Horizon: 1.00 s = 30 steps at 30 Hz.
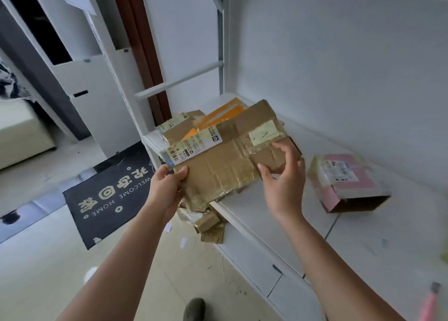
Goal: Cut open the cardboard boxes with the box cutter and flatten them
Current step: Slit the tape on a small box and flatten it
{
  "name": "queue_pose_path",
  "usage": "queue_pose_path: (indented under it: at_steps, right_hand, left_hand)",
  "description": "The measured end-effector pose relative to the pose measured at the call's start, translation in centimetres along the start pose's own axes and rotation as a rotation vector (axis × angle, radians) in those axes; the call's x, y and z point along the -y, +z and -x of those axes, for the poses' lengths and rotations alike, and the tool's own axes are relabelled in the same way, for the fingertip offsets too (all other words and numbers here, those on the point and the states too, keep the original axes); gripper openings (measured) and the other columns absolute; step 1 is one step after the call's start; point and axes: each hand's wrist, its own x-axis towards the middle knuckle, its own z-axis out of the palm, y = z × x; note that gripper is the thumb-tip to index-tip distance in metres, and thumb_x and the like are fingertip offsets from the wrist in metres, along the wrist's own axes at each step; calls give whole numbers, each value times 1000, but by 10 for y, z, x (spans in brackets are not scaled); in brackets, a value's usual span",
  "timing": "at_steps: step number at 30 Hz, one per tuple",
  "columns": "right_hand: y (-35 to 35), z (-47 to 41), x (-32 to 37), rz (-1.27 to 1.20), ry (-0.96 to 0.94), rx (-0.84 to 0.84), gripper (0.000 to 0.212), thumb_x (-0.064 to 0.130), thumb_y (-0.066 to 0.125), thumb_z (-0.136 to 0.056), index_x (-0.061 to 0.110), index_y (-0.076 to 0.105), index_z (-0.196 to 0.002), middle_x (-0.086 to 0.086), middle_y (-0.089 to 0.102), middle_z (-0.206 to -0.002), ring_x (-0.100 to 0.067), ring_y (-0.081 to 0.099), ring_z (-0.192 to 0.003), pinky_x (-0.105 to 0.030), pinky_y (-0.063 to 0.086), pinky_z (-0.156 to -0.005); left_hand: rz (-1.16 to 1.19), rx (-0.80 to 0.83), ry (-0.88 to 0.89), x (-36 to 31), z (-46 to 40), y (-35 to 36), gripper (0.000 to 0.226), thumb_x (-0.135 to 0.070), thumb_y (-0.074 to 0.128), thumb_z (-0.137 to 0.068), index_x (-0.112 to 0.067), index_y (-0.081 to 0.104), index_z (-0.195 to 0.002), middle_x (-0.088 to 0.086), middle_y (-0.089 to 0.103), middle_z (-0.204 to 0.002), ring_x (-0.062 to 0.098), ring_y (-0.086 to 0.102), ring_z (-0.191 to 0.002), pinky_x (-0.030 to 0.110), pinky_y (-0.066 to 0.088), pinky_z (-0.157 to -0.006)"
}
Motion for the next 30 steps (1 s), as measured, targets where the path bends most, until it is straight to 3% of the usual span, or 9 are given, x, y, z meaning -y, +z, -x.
queue_pose_path:
  at_steps: [3, 6, 10, 14, 17, 19, 22, 27, 30]
  right_hand:
    - [42, -45, 14, 70, -35, -6, 26, 3, 74, -84, 4, 65, -109, -2, 60, -103, -28, 58, -93, -20, 42, -79]
    - [96, -92, 24, 171, 19, 111, 24, 12, 70, -90, 8, 66, -114, -11, 61, -113, -30, 61, -99, -11, 42, -85]
    - [168, -148, 31, 293, 67, 303, 37, 31, 57, -99, 15, 57, -132, -11, 57, -124, -28, 50, -121, -34, 44, -97]
    - [225, -190, 20, 510, 50, 461, 53, 52, 41, -100, 21, 45, -144, -4, 60, -95, -33, 42, -124, -44, 23, -113]
    - [255, -208, 5, 778, 88, 567, 63, 60, 41, -97, 22, 38, -148, -20, 51, -135, -40, 28, -136, -47, 27, -110]
    - [270, -213, 1, 955, 80, 563, 58, 56, 46, -97, 15, 48, -138, -21, 42, -142, -41, 25, -137, -48, 31, -109]
    - [291, -214, 1, 1162, -49, 534, 25, 36, 55, -96, 13, 60, -105, -14, 45, -130, -33, 31, -125, -46, 32, -104]
    - [320, -213, 2, 1278, -15, 828, 56, 61, 43, -95, 22, 56, -134, -10, 49, -143, -34, 34, -138, -57, 21, -113]
    - [329, -215, -1, 1256, 121, 962, 66, 66, 37, -96, 24, 45, -146, -9, 38, -155, -34, 30, -145, -66, 3, -117]
  left_hand:
    - [-40, -4, 0, -28, -42, -15, 16, -13, 64, -94, -10, 66, -110, 3, 70, -88, 10, 66, -60, 27, 54, -53]
    - [-138, -105, 102, -57, -93, -24, 26, -10, 67, -92, -16, 54, -114, 4, 70, -101, 12, 71, -71, 37, 62, -66]
    - [-253, -195, 261, -93, -163, -37, 46, -5, 64, -92, -28, 32, -115, 3, 64, -108, 18, 68, -90, 41, 61, -77]
    - [-355, -255, 336, -102, -223, -45, 50, -3, 62, -92, -32, 27, -113, 2, 59, -110, 11, 64, -89, 37, 60, -77]
    - [-395, -263, 304, -93, -258, -47, 54, -3, 63, -91, -36, 26, -112, 0, 57, -108, 11, 62, -88, 29, 56, -71]
    - [-408, -246, 282, -84, -277, -47, 51, -3, 64, -91, -32, 28, -114, -3, 56, -102, 9, 60, -86, 14, 50, -56]
    - [-562, -211, 276, -70, -297, -48, 46, -6, 69, -89, -20, 33, -114, -7, 51, -90, 10, 59, -79, 10, 42, -41]
    - [-1129, -168, 408, -54, -309, -57, 60, -35, 76, -82, -20, 41, -128, 7, 37, -120, 28, 36, -117, 36, 39, -87]
    - [-966, 0, 384, -54, -315, -58, 47, -29, 81, -79, -21, 58, -118, -1, 30, -118, 21, 34, -119, 27, 31, -95]
